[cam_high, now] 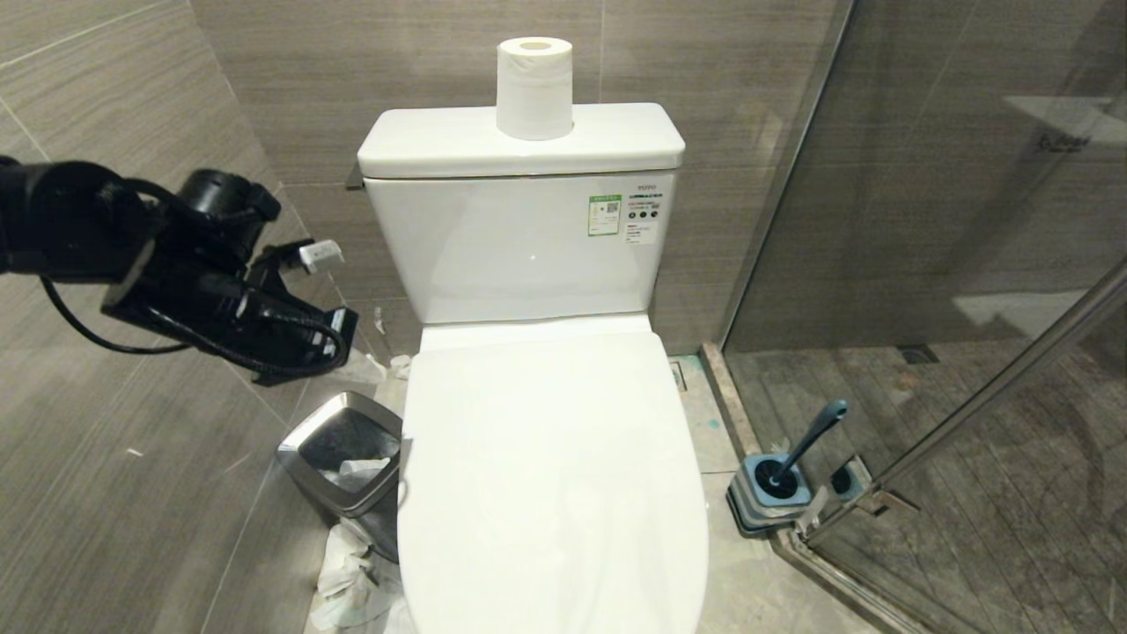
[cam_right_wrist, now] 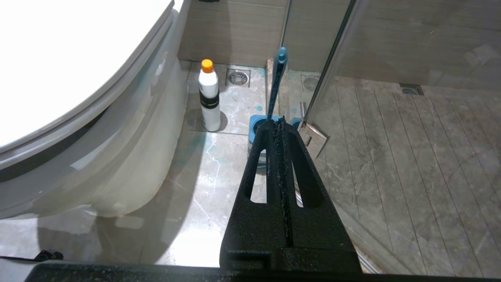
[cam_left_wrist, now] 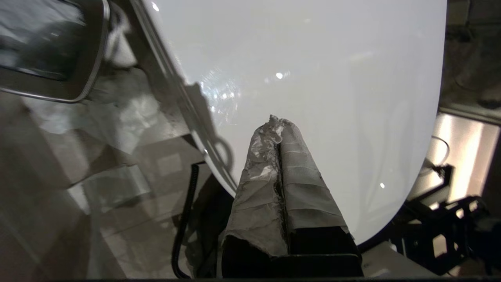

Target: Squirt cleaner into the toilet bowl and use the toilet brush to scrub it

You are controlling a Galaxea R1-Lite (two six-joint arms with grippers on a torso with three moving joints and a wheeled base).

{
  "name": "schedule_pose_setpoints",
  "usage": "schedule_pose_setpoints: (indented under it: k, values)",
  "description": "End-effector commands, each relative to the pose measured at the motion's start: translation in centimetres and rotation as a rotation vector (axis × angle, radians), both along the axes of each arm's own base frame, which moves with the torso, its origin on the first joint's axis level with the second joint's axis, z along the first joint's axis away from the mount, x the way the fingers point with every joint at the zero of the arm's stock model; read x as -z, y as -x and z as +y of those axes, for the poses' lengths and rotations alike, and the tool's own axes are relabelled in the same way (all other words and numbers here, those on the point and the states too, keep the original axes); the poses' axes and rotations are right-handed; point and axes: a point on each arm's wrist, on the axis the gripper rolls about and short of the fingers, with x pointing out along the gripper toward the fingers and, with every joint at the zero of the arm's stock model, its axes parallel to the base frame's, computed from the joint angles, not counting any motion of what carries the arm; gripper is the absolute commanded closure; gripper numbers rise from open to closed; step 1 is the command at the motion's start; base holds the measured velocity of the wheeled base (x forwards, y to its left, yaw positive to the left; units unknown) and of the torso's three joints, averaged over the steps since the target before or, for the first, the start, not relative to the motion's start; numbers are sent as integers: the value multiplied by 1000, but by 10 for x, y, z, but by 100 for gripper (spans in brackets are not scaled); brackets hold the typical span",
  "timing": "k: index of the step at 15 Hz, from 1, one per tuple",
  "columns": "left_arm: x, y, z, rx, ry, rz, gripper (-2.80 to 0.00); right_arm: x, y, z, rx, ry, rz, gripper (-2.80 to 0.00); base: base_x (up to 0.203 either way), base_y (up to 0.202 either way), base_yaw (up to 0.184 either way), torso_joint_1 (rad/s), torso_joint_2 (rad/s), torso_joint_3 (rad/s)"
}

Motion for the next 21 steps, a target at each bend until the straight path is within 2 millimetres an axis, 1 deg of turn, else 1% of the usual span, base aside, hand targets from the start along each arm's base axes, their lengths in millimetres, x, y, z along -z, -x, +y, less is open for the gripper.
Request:
schedule_pose_setpoints:
  k: [1,4,6,8,9,10,12,13,14,16,17,19,21]
  values:
    - [-58,37,2,-111,-81,-177,0,0,0,0,0,1,1,0,0,0,0,0,0,0]
    - [-108,96,16,-283,-196,-388,0,0,0,0,-1,1,1,0,0,0,0,0,0,0]
    - [-137,147,31,-334,-268,-545,0,0,0,0,-1,1,1,0,0,0,0,0,0,0]
    - [-153,202,40,-371,-302,-668,0,0,0,0,-1,1,1,0,0,0,0,0,0,0]
    - [-155,228,44,-390,-314,-714,0,0,0,0,0,1,1,0,0,0,0,0,0,0]
    - [-154,250,46,-405,-326,-747,0,0,0,0,-1,2,1,0,0,0,0,0,0,0]
    - [-144,293,51,-434,-350,-795,0,0,0,0,-1,1,1,0,0,0,0,0,0,0]
    - [-138,310,53,-441,-365,-811,0,0,0,0,-1,1,1,0,0,0,0,0,0,0]
    - [-127,323,54,-444,-379,-810,0,0,0,0,-1,1,1,0,0,0,0,0,0,0]
    - [-107,341,55,-432,-405,-765,0,0,0,0,-1,1,1,0,0,0,0,0,0,0]
    - [-99,347,55,-410,-423,-703,0,0,0,0,-1,1,1,0,0,0,0,0,0,0]
    - [-92,364,56,-356,-455,-631,0,0,0,0,-1,1,1,0,0,0,0,0,0,0]
    - [-90,371,56,-384,-455,-630,0,0,0,0,-1,1,1,0,0,0,0,0,0,0]
